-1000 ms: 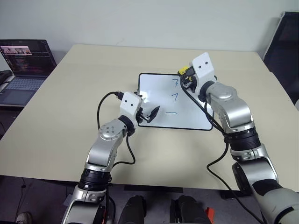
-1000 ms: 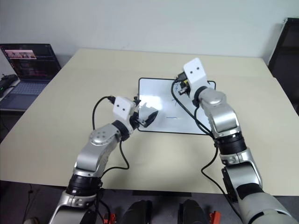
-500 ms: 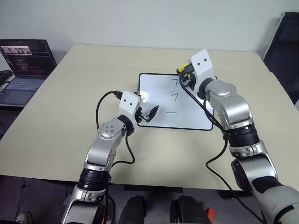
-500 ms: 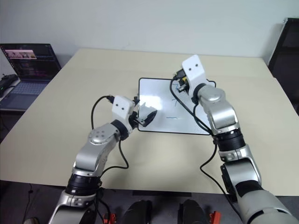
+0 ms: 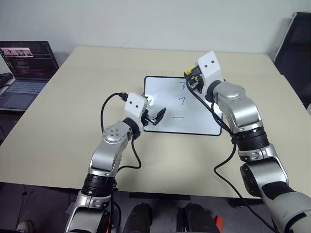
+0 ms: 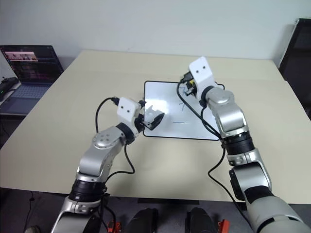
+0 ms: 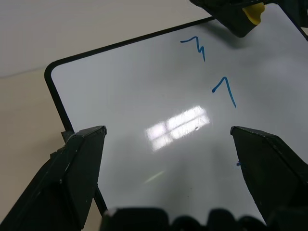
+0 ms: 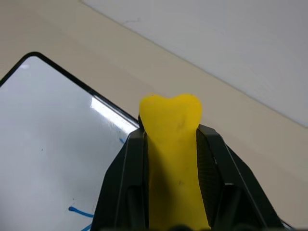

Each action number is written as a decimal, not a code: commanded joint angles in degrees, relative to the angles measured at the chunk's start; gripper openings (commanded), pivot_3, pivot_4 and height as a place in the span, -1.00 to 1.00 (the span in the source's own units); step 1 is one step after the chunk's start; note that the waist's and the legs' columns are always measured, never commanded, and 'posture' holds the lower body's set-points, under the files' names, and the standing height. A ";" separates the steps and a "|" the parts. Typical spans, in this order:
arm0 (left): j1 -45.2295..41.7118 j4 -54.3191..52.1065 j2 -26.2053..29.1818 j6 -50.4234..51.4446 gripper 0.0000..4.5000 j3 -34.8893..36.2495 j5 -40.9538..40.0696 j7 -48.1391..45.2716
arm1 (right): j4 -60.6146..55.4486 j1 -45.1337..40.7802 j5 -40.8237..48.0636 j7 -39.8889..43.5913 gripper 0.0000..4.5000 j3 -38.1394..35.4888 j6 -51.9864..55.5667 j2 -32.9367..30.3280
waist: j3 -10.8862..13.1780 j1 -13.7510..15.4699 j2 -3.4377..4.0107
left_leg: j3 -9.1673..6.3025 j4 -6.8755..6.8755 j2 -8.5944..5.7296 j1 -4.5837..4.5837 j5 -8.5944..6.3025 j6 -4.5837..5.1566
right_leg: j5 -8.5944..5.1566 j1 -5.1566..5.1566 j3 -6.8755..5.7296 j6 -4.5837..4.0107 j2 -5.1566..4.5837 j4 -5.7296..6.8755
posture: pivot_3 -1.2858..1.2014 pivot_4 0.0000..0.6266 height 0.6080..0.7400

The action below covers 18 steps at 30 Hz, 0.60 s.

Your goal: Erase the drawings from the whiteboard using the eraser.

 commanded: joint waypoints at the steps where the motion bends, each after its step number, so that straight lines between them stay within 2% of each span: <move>1: -1.03 -1.99 -0.29 -0.71 1.00 0.03 0.44 0.55 | 0.37 -1.64 -0.38 0.42 -0.56 -1.04 -2.00 -0.07 | 0.00 0.00 0.00 | 0.00 0.00 0.00 0.00 0.00 0.00 | 0.00 0.00 0.01 0.00 0.00 0.00 | 0.03 -0.52 1.00; 18: -0.24 -3.08 -0.36 -0.80 1.00 -0.09 0.43 1.12 | 7.80 -3.08 -1.92 3.39 -0.56 -0.05 -6.68 -0.21 | 0.00 -0.03 0.00 | 0.02 0.00 0.00 0.00 0.00 0.00 | 0.00 -0.02 0.02 0.00 0.00 0.00 | 0.03 -0.52 1.00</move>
